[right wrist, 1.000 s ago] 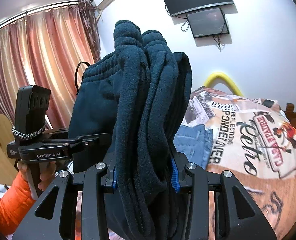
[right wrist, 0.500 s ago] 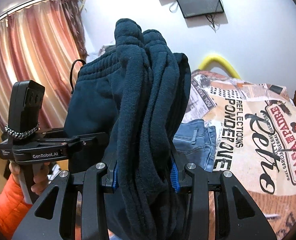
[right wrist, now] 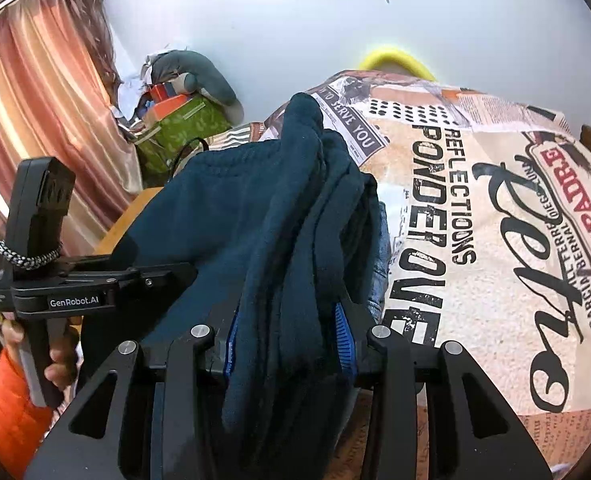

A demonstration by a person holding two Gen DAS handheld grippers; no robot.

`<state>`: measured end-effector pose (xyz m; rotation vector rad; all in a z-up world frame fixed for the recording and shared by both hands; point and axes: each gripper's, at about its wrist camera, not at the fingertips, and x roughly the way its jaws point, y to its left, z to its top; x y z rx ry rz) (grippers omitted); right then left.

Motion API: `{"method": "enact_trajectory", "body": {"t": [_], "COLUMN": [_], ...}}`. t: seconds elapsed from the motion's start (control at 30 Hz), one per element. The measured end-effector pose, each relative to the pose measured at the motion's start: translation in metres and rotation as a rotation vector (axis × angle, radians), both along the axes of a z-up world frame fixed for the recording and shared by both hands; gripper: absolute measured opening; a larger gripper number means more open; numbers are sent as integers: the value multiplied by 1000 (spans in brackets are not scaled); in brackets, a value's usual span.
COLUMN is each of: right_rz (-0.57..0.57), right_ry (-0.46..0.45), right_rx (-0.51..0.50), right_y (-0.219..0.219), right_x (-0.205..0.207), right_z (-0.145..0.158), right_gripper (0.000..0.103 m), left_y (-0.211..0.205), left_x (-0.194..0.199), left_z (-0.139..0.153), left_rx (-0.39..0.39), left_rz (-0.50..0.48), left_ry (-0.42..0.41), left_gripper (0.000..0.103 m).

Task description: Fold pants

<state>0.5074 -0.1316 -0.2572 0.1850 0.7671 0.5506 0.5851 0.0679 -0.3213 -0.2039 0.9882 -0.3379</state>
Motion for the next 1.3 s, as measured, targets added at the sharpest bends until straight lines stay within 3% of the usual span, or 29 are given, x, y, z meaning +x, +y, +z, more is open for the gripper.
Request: {"method": "enact_trajectory", "body": {"t": [0.1,0.3,0.57,0.73,0.9,1.13,1.3], "right_rz": [8,-9,-29,-12,10,3,-13], "right_ry": [8,40,41,-23,-167,-358,-473], "right_rx": [-17,-18,-86,-98,-112,-37,25], "right_y": [1,-9,-33,-34,-26,-28,-35], "right_x": [-2,-7,-50,-98,-159,-242,-293], "right_z": [3,1,13,41,87,140,166], "right_gripper": [38,42,43,43,43,43,43], "left_y": [9,20,34,21,10,-8,-24], "left_x": [-7,-45,-102,-162,-220,-324,-386], "left_z": [0,25,49,95,153,229,254], "left_rx": [14,70,170,208,156,115,140], "left_rz": [40,90,120,119,162,209,243], "left_ry": [14,3,-42,-168,-333,-561,-690], "left_gripper": [56,56,56,56,56,56,56]}}
